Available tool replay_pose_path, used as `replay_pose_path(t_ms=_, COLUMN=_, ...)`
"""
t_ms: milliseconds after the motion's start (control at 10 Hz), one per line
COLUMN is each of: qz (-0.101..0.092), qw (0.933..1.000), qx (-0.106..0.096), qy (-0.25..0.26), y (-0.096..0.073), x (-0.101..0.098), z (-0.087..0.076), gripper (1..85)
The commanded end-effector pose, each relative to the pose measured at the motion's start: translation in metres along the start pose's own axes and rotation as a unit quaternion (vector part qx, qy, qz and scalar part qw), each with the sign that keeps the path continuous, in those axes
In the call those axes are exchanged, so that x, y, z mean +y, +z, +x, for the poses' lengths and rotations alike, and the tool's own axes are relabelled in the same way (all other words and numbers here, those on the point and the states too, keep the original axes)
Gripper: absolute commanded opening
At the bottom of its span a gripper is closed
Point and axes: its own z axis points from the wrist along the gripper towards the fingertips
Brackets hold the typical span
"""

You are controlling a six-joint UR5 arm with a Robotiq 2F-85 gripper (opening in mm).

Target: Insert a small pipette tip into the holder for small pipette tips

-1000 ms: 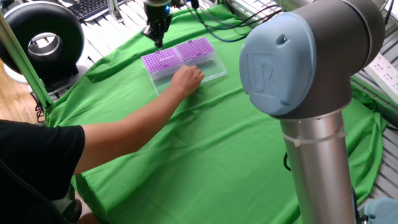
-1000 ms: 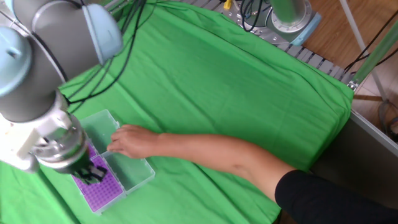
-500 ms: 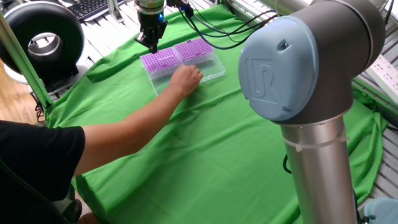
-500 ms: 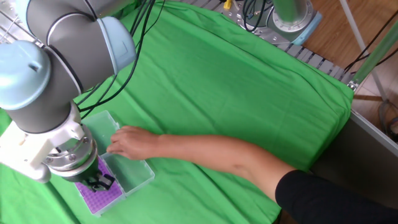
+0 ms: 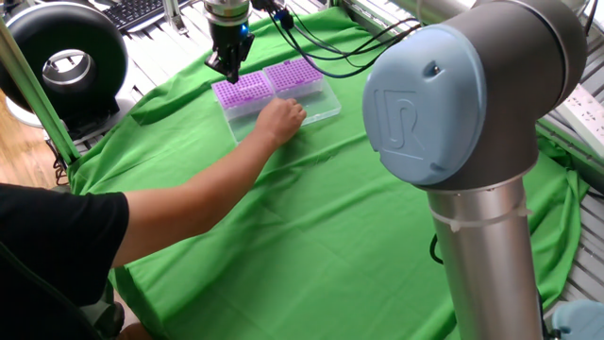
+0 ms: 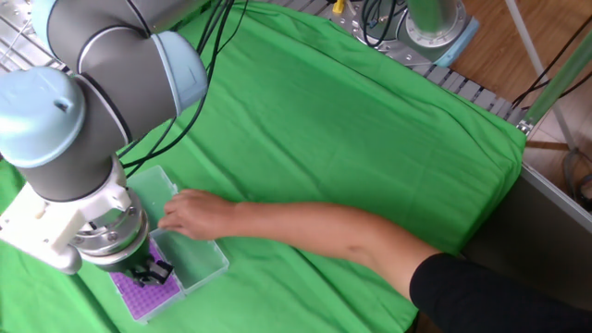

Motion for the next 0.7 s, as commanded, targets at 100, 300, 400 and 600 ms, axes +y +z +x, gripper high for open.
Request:
replay_pose_path(t_ms=100, qz=-0.001, qw=1.0, qx=-0.005, qy=0.001, y=0.0049, x=-0.002, z=0.0008, gripper=3.3)
replay_pose_path(t_ms=300, qz=-0.001, qw=1.0, qx=-0.006, qy=0.0, y=0.0057, x=-0.0023, z=0.0006, gripper=3.3)
replay_pose_path(t_ms=400, qz=0.0, qw=1.0, qx=-0.007, qy=-0.001, y=0.0067, x=-0.0031, z=0.0004, gripper=3.3)
replay_pose_path(t_ms=600, qz=0.001, qw=1.0, qx=-0.01, qy=-0.001, y=0.0099, x=-0.0038, z=-0.0005, gripper=3.3)
